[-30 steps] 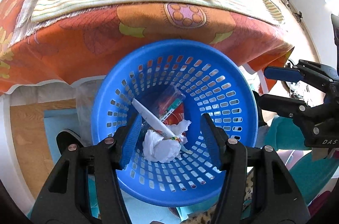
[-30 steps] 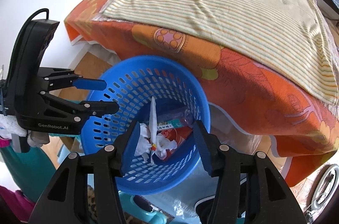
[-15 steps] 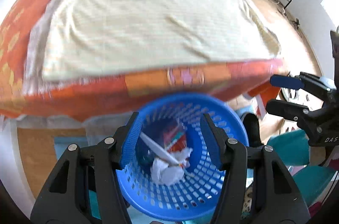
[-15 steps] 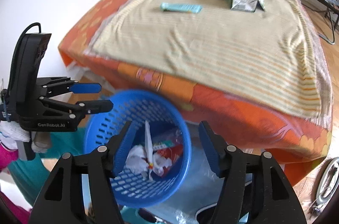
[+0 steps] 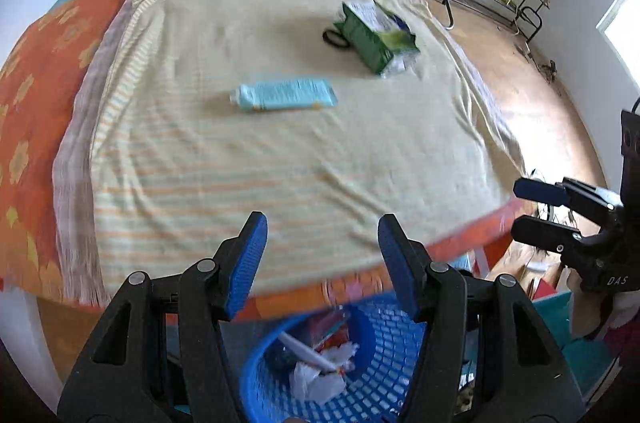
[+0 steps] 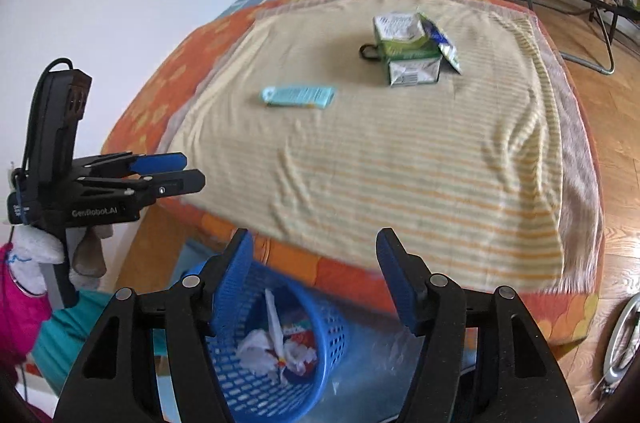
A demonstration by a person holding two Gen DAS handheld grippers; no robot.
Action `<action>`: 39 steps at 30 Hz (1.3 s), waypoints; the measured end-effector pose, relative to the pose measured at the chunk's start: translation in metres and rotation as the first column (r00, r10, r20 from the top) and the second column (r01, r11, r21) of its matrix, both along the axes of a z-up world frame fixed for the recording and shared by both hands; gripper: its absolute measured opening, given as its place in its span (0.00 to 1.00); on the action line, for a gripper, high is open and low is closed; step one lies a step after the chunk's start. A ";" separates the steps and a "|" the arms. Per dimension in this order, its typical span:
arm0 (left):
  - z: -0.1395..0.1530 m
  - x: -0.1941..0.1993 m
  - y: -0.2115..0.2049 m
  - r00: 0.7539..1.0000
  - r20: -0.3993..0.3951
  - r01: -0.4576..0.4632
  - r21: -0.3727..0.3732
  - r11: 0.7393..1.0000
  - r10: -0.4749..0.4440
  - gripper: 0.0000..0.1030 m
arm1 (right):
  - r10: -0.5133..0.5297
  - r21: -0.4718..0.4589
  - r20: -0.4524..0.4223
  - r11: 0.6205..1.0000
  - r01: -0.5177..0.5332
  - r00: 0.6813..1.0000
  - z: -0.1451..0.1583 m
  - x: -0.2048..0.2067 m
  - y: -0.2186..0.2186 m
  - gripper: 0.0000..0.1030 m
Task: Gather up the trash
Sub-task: 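Move both tools from the basket back to the cloth, then grasp the blue tube with the left tool while the right tool grasps the milk carton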
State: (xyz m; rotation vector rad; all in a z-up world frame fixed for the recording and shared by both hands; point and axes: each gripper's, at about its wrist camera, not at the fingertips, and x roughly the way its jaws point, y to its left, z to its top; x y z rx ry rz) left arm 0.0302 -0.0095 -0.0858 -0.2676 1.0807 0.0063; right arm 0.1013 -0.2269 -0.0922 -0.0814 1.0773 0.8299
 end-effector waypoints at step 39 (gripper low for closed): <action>-0.072 0.163 0.072 0.994 -0.107 -0.038 -0.141 0.989 0.023 0.58 | -0.183 -0.006 -0.114 0.983 0.183 0.977 -0.061 0.198 0.044 0.62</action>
